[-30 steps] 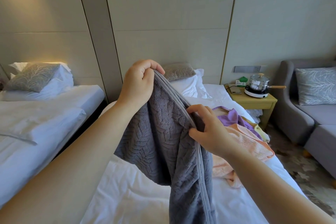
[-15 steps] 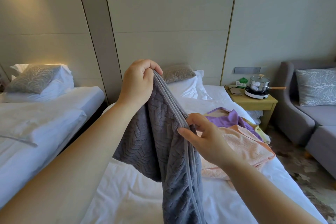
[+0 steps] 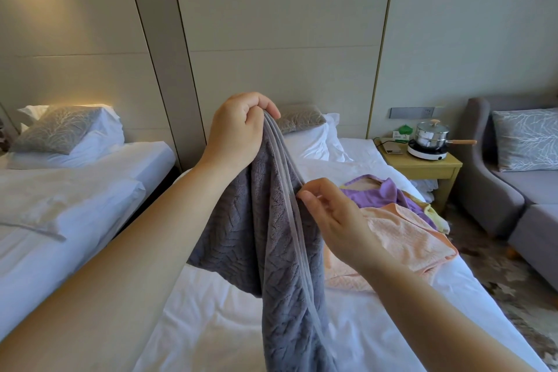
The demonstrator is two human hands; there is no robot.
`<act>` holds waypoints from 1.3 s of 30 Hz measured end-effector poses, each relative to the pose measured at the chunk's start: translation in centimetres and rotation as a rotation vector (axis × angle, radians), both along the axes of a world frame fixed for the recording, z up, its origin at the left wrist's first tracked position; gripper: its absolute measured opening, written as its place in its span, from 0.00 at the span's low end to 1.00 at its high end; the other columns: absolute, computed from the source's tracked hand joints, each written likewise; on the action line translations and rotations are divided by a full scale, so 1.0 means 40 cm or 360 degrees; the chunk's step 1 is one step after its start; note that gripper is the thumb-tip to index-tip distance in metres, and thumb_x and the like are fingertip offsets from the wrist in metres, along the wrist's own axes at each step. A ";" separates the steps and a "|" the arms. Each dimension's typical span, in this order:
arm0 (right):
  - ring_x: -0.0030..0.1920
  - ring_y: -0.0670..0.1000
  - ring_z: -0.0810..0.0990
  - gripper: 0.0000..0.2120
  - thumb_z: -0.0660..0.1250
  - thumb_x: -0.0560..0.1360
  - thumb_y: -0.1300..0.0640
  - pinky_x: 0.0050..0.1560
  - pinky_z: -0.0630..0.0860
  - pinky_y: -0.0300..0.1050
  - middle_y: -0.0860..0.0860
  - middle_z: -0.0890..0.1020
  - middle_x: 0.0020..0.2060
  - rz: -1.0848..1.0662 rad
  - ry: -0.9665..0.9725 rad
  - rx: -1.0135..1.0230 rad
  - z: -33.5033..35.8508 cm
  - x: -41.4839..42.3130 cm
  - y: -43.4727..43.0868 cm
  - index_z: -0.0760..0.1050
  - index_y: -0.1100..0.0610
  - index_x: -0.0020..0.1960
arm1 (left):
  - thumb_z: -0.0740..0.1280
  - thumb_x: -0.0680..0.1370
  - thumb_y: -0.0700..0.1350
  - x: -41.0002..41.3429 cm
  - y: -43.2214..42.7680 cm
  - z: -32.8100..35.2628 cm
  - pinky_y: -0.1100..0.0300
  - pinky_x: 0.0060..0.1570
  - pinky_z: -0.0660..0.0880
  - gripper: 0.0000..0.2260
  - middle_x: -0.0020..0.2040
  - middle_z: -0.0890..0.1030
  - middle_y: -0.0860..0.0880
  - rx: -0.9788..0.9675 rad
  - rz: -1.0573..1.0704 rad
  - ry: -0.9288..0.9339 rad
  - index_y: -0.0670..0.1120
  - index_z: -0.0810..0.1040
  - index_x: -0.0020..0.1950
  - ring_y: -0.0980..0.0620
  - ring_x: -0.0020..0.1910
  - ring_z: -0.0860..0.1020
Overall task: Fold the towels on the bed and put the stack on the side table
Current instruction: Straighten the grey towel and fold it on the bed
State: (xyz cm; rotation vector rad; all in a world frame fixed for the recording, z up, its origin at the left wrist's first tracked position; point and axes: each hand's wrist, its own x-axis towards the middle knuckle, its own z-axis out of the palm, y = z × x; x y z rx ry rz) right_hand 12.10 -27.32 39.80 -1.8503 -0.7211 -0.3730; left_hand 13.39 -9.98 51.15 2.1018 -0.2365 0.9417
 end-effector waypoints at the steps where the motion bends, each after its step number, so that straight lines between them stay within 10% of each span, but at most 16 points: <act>1: 0.40 0.43 0.76 0.05 0.65 0.78 0.53 0.44 0.72 0.37 0.39 0.78 0.40 -0.0020 -0.0001 0.0022 0.000 0.005 -0.002 0.71 0.43 0.47 | 0.54 0.75 0.32 -0.001 -0.002 0.003 0.66 0.25 0.59 0.17 0.33 0.75 0.48 -0.0004 -0.0010 0.0007 0.46 0.80 0.41 0.55 0.22 0.63; 8: 0.40 0.39 0.74 0.16 0.66 0.73 0.66 0.41 0.66 0.28 0.40 0.75 0.43 -0.0254 -0.0135 -0.0045 0.013 0.013 0.000 0.74 0.43 0.44 | 0.55 0.75 0.32 -0.006 -0.016 0.011 0.67 0.25 0.59 0.17 0.28 0.72 0.51 0.0005 -0.0031 0.0001 0.46 0.81 0.41 0.55 0.21 0.63; 15: 0.49 0.42 0.74 0.07 0.72 0.71 0.54 0.48 0.67 0.29 0.46 0.73 0.48 -0.0194 -0.0178 0.0056 0.011 -0.019 0.010 0.75 0.51 0.46 | 0.55 0.75 0.31 -0.005 -0.023 0.014 0.70 0.25 0.59 0.17 0.28 0.71 0.56 0.0005 -0.0033 -0.0027 0.43 0.82 0.43 0.58 0.20 0.64; 19: 0.53 0.36 0.71 0.09 0.76 0.68 0.53 0.50 0.67 0.27 0.43 0.71 0.52 -0.0229 -0.0108 -0.0034 0.008 -0.021 0.019 0.77 0.53 0.43 | 0.55 0.75 0.31 -0.008 -0.026 0.001 0.71 0.41 0.67 0.17 0.42 0.79 0.53 0.0056 -0.0102 -0.0008 0.45 0.81 0.43 0.59 0.38 0.73; 27: 0.41 0.51 0.77 0.10 0.69 0.73 0.62 0.46 0.75 0.49 0.51 0.78 0.40 -0.0166 0.0055 0.0154 0.010 -0.008 0.003 0.70 0.51 0.41 | 0.55 0.76 0.31 -0.006 0.017 -0.016 0.71 0.43 0.66 0.18 0.48 0.80 0.49 0.0098 -0.0059 0.0008 0.48 0.81 0.44 0.58 0.43 0.73; 39: 0.51 0.39 0.76 0.13 0.75 0.68 0.50 0.51 0.70 0.30 0.39 0.77 0.49 -0.0230 0.0063 0.0059 -0.010 -0.001 0.015 0.74 0.36 0.44 | 0.55 0.75 0.30 -0.016 0.015 -0.008 0.72 0.42 0.65 0.18 0.44 0.79 0.50 0.0052 -0.0087 -0.0046 0.46 0.81 0.44 0.62 0.40 0.72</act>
